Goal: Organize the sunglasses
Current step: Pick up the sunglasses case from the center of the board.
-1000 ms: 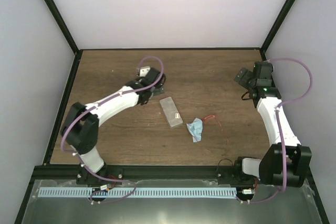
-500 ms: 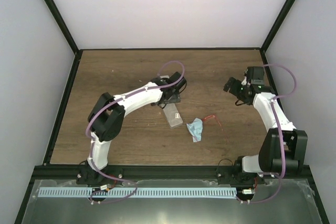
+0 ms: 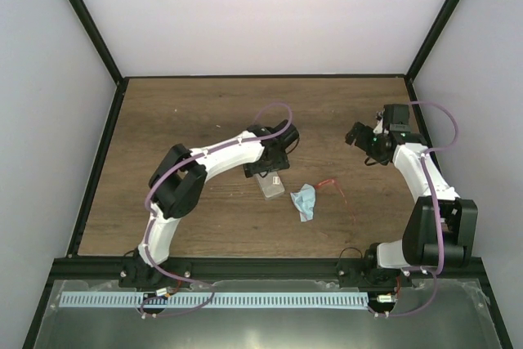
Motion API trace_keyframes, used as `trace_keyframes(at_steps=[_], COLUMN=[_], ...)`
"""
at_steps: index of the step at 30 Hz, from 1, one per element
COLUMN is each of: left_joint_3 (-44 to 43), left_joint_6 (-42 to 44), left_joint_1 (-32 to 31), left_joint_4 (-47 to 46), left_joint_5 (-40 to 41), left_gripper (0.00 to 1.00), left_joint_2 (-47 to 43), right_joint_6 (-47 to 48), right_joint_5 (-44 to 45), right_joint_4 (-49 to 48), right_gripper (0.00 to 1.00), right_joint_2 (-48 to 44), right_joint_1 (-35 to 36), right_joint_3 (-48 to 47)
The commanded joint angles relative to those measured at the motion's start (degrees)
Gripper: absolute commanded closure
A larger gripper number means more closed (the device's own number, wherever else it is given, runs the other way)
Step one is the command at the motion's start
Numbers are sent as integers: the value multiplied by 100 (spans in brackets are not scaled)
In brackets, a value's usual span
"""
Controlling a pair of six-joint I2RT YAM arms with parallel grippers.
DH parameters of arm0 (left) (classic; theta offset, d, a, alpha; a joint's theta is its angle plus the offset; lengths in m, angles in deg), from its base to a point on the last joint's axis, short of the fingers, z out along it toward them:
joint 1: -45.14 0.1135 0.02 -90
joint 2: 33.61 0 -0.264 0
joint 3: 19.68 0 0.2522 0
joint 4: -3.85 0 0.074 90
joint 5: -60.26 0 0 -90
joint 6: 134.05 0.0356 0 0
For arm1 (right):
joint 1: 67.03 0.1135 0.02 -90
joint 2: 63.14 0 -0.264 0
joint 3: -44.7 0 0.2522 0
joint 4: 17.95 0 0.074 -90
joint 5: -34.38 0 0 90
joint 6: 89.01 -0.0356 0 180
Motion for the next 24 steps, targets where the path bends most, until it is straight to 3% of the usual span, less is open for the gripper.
trace_keyframes(at_steps=[1, 11, 18, 19, 22, 24], left_joint_3=[-89, -151, -386, -420, -458, -355], left_joint_6=[-242, -31, 381, 404, 534, 650], left_joint_1=[-83, -71, -11, -13, -13, -15], left_joint_4=[172, 262, 338, 317, 276, 165], left_joint_5=[-141, -80, 245, 215, 164, 241], left_gripper=[9, 46, 52, 50, 21, 12], left_joint_2=[224, 280, 119, 114, 60, -146], right_joint_6=[103, 96, 73, 54, 18, -44], right_joint_5=[-172, -315, -322, -287, -143, -21], right_joint_4=[42, 56, 51, 55, 145, 199], right_gripper=[0, 0, 0, 0, 0, 0], right_joint_2=[59, 99, 144, 186, 359, 482], right_joint_1=[15, 15, 347, 453, 896, 1221], right_joint_3=[11, 0, -59, -96, -301, -484])
